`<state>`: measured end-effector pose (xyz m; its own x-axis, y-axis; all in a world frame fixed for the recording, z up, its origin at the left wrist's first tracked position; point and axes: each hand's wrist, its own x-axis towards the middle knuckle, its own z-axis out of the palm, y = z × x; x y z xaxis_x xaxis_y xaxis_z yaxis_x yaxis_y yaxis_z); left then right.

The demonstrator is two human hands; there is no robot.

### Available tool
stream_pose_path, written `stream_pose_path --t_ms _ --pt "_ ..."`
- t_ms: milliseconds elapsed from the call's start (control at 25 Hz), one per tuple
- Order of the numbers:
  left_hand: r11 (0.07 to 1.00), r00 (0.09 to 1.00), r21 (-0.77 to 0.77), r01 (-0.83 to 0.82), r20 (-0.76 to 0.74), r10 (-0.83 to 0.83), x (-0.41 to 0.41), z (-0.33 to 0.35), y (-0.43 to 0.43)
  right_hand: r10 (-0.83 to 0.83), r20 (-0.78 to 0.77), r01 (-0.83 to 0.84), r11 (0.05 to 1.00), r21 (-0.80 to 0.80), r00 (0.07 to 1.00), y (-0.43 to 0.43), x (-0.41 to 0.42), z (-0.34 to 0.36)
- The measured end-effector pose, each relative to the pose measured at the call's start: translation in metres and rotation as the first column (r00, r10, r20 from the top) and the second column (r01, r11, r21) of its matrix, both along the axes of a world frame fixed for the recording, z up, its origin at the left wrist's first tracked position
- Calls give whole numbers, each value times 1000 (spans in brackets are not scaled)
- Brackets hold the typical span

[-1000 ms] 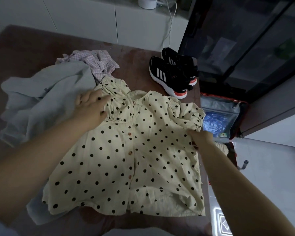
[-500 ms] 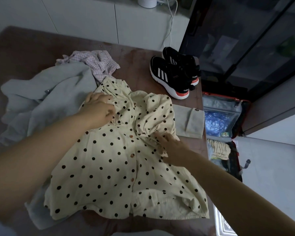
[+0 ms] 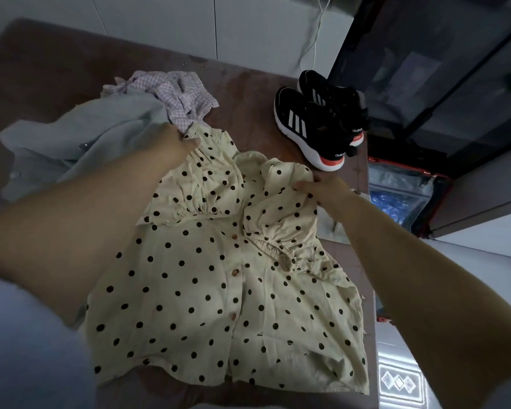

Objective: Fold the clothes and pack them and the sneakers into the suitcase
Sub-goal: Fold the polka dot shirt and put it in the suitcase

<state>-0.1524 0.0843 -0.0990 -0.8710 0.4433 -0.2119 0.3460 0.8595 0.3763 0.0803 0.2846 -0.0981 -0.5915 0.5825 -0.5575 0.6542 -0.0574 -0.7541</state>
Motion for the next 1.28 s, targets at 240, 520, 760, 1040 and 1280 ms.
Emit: stream_pose_path --t_ms 240,520,760,1040,1280 --pt "930 904 308 -203 425 57 -10 31 25 163 136 -205 889 409 977 55 5 63" --pt "780 948 597 -187 319 -17 7 63 29 56 141 -141 681 719 988 73 20 52" --pt "741 932 650 168 140 -333 37 102 -37 230 -143 -93 774 626 963 32 90 81" --pt "686 677 99 721 107 -728 141 45 -146 447 69 -409 731 546 892 -48 205 -7" --pt "553 552 -137 822 -47 -832 151 6 -168 331 109 -341 805 485 937 -62 208 -31"
